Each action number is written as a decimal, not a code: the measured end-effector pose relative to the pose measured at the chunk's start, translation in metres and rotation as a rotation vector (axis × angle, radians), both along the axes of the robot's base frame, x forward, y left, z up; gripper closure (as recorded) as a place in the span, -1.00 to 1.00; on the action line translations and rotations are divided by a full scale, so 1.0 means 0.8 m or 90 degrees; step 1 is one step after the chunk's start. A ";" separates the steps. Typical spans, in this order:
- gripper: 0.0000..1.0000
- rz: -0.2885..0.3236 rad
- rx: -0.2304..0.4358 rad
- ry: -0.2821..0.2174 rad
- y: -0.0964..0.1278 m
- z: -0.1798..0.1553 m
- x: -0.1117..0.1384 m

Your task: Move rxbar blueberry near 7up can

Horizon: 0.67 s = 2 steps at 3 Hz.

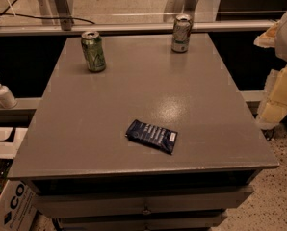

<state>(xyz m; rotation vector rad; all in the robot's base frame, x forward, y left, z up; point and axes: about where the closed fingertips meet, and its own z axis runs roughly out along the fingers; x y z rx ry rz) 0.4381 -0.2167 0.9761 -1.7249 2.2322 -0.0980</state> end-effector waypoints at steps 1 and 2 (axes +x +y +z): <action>-1.00 0.002 0.002 -0.003 0.001 0.001 0.001; -1.00 0.046 0.014 -0.003 0.021 -0.003 0.006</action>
Offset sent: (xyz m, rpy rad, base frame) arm 0.0105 0.0416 -0.0123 0.0519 0.0209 0.1844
